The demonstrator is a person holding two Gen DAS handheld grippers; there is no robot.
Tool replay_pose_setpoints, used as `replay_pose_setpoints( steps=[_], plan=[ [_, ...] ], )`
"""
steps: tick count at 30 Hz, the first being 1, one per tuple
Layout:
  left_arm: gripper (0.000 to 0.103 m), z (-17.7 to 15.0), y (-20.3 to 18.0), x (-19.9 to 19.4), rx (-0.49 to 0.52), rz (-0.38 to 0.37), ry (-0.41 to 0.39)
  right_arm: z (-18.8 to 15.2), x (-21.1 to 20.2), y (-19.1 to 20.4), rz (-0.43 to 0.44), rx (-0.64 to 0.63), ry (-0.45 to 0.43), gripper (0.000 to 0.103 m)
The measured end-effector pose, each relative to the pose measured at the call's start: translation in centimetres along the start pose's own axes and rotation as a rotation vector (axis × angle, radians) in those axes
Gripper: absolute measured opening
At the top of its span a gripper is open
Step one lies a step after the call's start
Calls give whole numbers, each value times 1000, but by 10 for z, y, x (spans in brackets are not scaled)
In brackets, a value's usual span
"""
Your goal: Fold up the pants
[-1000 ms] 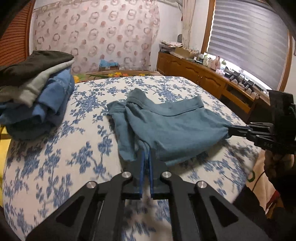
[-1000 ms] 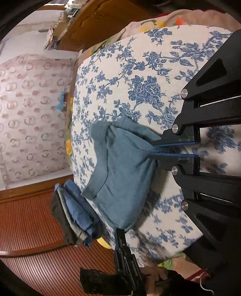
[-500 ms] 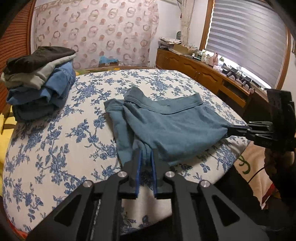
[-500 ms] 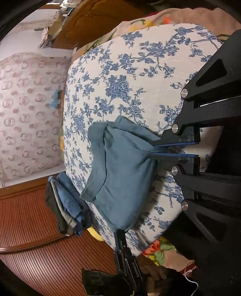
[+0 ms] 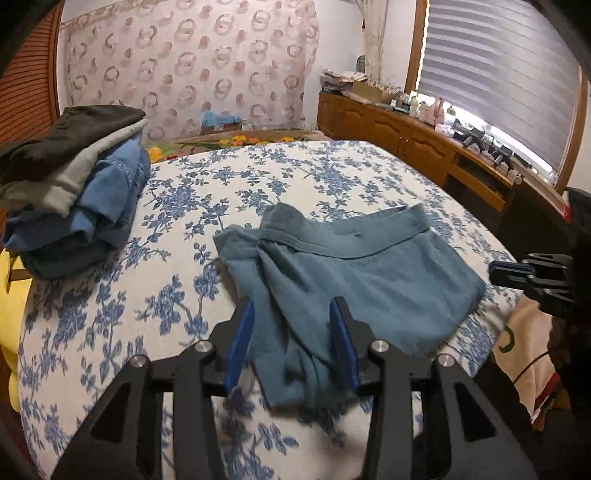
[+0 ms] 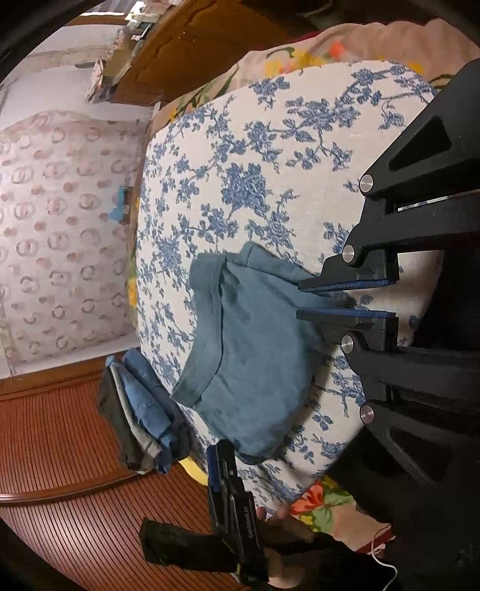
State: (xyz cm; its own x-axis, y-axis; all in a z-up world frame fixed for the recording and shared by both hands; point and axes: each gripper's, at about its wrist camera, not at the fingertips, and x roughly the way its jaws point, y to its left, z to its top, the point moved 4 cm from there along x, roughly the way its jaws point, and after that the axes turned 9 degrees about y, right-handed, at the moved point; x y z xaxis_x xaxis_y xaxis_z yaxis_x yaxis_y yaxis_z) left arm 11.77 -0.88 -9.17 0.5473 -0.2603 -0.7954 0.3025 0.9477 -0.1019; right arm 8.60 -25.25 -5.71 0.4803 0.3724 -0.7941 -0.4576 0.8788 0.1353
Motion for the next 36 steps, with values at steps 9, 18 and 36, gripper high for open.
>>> replay_pose_setpoints(
  steps=[9,18,36],
  plan=[
    [41,19,12,35,-26,24,63,24,13,-3,-38,-6,-18,39],
    [44,19,17,50,-40,31,90,42,37,-4,-54,-5,2,48],
    [60,17,22,51,-65,50,66,44,66,-19,-84,86,66,57]
  ],
)
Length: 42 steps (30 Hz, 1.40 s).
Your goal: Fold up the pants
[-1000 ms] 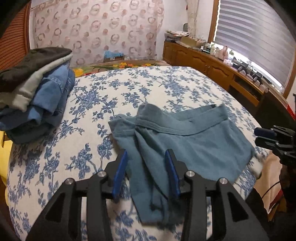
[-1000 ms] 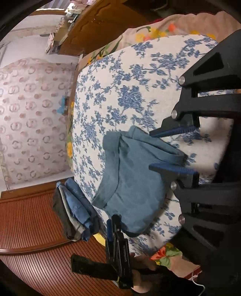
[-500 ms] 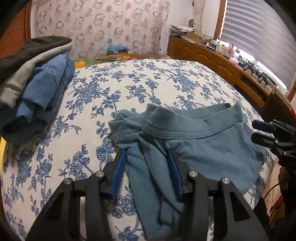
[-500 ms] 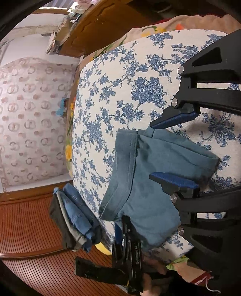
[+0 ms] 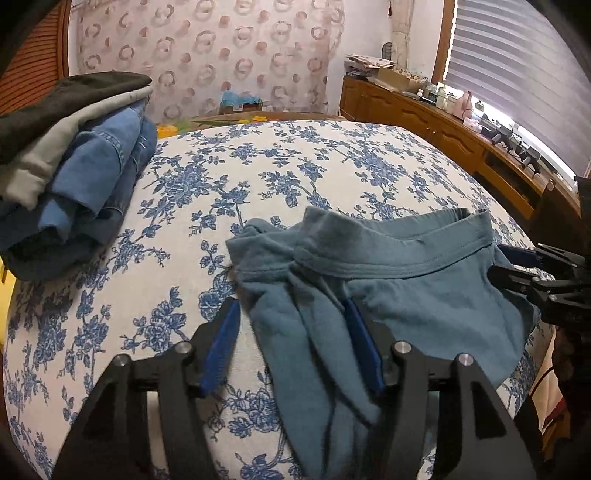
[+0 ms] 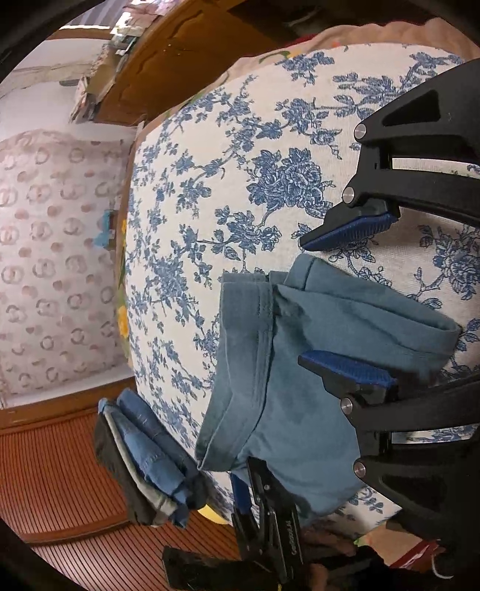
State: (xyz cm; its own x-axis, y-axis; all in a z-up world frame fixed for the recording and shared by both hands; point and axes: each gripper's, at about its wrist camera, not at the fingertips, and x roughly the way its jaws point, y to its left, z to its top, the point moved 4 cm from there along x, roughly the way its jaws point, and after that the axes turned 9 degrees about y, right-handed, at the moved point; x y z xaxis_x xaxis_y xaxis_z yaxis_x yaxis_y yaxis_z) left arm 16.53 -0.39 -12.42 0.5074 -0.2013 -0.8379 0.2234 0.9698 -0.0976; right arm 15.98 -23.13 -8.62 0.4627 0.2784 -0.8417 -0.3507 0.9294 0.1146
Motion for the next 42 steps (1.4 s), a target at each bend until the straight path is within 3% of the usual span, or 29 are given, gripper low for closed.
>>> replay_pose_setpoints(
  steps=[15,22,30,38,42],
  plan=[
    [59,17,8,-12,-15,-20,-6,-12,1,5,-55,-28,-83,59],
    [59,35,13,-3,-20,-41,17,-12,2,5,-53,-27,-83,59],
    [59,31,19,12,-40,-74,42,-7,1,3,-38,-12,-38,58],
    [59,27,19,13,-40,-88,18,5,6,1,-21,0,11,42],
    [59,26,20,12,-40,-91,11,5,7,7,-8,-18,12,25]
  ],
)
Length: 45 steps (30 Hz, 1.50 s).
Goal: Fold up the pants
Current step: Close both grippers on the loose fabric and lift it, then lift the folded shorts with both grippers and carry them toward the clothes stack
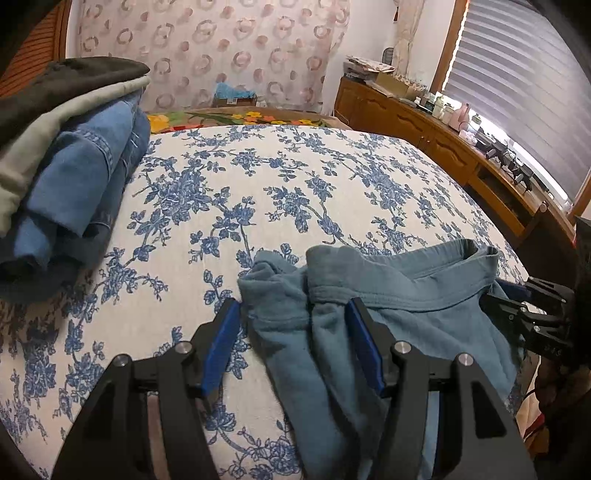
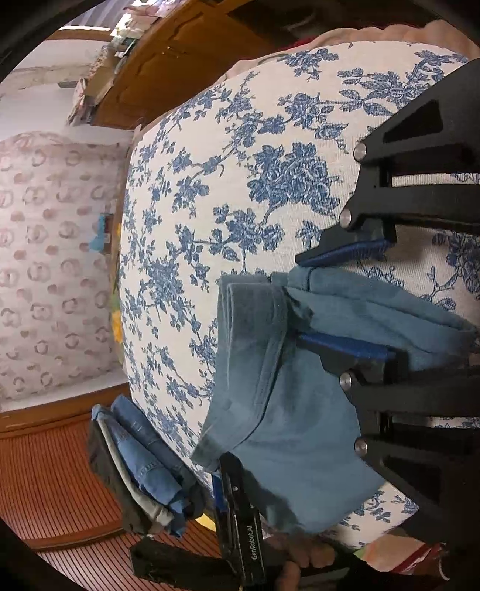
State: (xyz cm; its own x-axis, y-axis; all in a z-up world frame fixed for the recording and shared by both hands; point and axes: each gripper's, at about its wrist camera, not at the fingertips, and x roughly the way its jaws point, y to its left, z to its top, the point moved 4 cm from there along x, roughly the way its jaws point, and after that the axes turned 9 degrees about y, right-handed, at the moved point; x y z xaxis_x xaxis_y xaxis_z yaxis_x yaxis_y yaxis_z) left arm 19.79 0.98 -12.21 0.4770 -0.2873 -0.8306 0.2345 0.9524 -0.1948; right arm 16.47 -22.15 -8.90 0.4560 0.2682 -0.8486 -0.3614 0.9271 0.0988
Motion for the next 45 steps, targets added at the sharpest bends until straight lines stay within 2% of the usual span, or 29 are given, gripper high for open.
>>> replay_pose_setpoints(
  steps=[1,3,6,8,10,15,19,27,35,45],
  plan=[
    [59,0,0,0,0,-1,-1,0,0,1,7,-2,1,20],
    [59,0,0,0,-1,-2,0,1,1,2,12,-8,3,17],
    [39,-1,-2,-1,1,-61,4,2,1,2,28,-10,5,13],
    [34,-1,-4,-1,6,-77,5,2,1,2,36,-13,2,11],
    [21,-2,-7,-4,6,-108,4,1,0,1,46,-10,-8,10],
    [11,-4,-16,-22,22,-112,-46,2,-14,3,64,-9,-64,9],
    [11,-8,-21,-44,15,-146,-92,2,-29,8,65,-26,-105,8],
    [4,-10,-35,-68,68,-117,-152,4,-45,17,41,-61,-153,8],
    [3,-10,-45,-84,85,-123,-200,7,-55,17,25,-78,-190,8],
    [3,-7,-62,-122,125,-120,-279,17,-85,17,17,-98,-260,8]
  ],
)
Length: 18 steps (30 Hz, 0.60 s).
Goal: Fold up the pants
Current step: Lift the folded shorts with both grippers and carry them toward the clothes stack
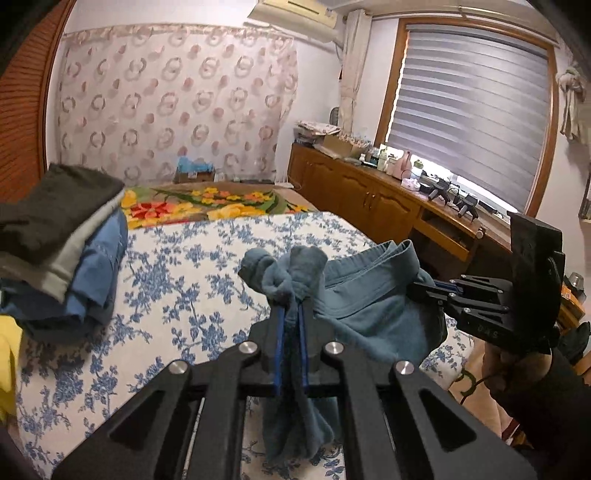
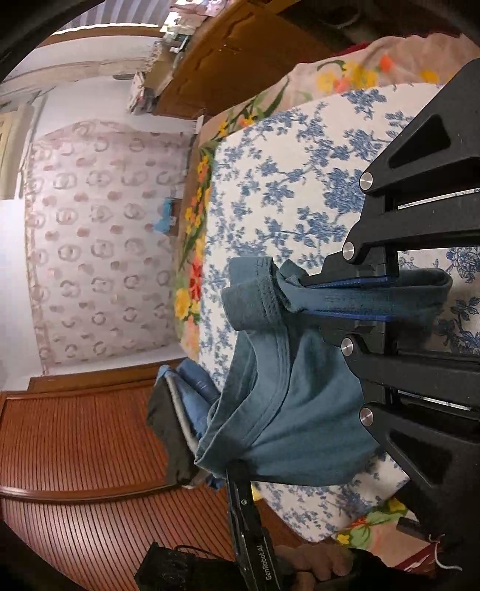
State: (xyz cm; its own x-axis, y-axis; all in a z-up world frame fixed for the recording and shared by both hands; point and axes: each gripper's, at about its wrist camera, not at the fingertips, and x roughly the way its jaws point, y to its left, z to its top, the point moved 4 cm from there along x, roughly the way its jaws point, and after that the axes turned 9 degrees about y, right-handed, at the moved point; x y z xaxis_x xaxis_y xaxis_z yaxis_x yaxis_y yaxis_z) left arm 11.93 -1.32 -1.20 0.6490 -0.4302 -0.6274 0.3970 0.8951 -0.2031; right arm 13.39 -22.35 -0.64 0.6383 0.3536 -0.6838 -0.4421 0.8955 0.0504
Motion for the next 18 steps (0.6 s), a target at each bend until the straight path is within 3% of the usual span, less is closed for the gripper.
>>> replay_pose_setpoints(
  steps=[18],
  plan=[
    [3,13,4,-47,18,50,-89,40,-22,26,13,-83,-79,8]
  ],
)
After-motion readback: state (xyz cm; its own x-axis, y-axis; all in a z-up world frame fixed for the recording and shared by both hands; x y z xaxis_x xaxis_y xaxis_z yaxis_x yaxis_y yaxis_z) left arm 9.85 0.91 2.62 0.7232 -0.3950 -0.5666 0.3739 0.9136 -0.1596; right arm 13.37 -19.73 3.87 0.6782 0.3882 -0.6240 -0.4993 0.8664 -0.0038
